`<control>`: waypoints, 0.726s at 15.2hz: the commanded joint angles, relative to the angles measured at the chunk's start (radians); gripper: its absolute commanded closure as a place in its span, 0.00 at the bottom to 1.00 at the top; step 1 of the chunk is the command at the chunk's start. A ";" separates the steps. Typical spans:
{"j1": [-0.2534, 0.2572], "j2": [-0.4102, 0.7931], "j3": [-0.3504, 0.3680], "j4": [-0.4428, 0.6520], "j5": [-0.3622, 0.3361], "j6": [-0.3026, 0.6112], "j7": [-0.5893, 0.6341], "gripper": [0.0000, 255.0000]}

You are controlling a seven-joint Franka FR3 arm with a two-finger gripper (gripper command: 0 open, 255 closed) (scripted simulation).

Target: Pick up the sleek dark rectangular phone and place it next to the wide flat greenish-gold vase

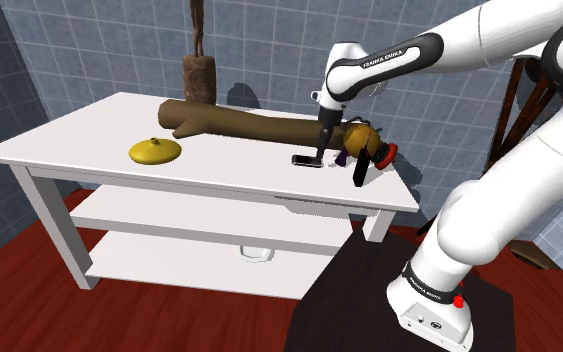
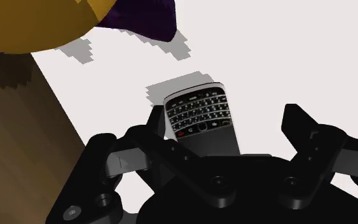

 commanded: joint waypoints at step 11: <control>0.004 0.120 -0.023 -0.014 0.017 0.136 -0.060 0.00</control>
